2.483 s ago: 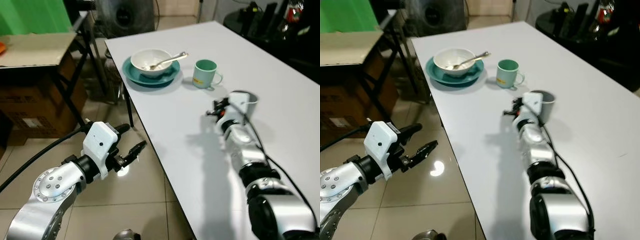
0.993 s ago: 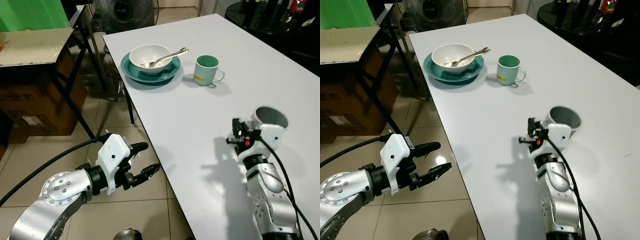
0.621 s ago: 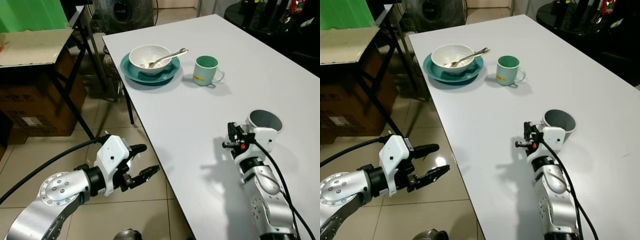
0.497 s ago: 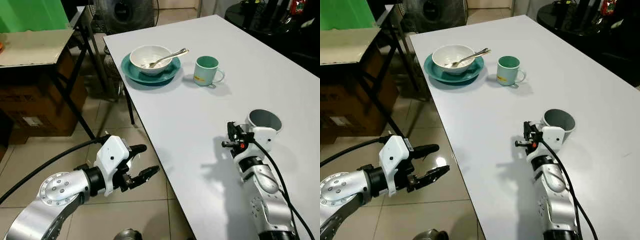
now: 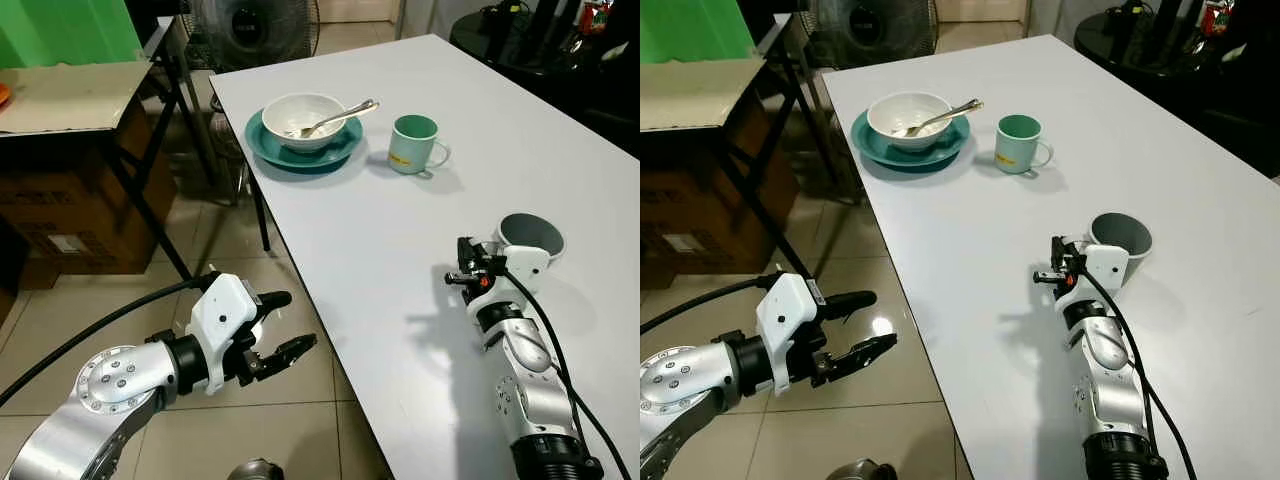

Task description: Setting the table

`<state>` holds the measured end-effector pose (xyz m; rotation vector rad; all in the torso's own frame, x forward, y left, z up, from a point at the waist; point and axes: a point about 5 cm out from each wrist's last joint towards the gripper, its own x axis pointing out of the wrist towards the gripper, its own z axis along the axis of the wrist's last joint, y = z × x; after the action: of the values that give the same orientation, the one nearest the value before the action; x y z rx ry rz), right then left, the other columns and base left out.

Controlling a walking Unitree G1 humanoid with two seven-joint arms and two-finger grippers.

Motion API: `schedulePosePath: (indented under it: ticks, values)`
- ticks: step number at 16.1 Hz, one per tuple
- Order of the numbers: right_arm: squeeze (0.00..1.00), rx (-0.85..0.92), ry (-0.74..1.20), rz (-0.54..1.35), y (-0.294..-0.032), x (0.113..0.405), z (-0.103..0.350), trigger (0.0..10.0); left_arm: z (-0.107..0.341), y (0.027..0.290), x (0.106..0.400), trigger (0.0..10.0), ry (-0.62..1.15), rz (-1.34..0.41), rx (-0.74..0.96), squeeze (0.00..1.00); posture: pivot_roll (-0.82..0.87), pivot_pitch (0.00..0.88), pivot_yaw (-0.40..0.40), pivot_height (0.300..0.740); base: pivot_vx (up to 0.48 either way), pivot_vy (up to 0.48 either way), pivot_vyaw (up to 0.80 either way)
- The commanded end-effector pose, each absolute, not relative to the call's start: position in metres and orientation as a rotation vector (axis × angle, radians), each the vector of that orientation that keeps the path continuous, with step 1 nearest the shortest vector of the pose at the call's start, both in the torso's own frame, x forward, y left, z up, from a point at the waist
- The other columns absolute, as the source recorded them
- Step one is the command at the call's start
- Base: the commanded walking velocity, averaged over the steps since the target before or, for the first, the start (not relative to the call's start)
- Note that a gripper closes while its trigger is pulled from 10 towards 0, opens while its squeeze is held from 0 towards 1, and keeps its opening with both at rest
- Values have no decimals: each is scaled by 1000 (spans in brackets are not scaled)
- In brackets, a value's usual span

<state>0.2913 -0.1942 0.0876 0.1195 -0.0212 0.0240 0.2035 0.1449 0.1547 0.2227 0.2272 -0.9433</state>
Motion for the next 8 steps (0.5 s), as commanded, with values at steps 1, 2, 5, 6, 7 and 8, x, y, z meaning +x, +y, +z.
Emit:
schedulePosePath:
  ticks: [1, 2, 5, 6, 7, 8]
  values:
    - [0, 130, 15, -14, -199, 289, 79, 10000, 155, 147, 202, 10000, 228, -946, 235, 0, -12, 57, 56, 740, 0, 0, 0]
    - [106, 137, 13, -20, -199, 290, 77, 10000, 156, 147, 202, 10000, 228, -947, 237, 0, -9, 54, 55, 740, 0, 0, 0]
    - [1000, 139, 3, -22, -200, 288, 76, 10000, 156, 149, 202, 10000, 229, -945, 239, 0, -10, 49, 52, 740, 0, 0, 0]
    - [1000, 143, -2, -23, -201, 287, 77, 10000, 155, 149, 202, 10000, 229, -946, 239, 0, -12, 49, 52, 740, 0, 0, 0]
    - [1000, 143, -6, -23, -202, 287, 77, 10000, 155, 149, 202, 10000, 229, -946, 239, 0, -13, 47, 50, 740, 0, 0, 0]
    - [1000, 146, -15, -25, -203, 284, 79, 10000, 155, 150, 202, 10000, 230, -947, 238, 0, -14, 46, 49, 740, 0, 0, 0]
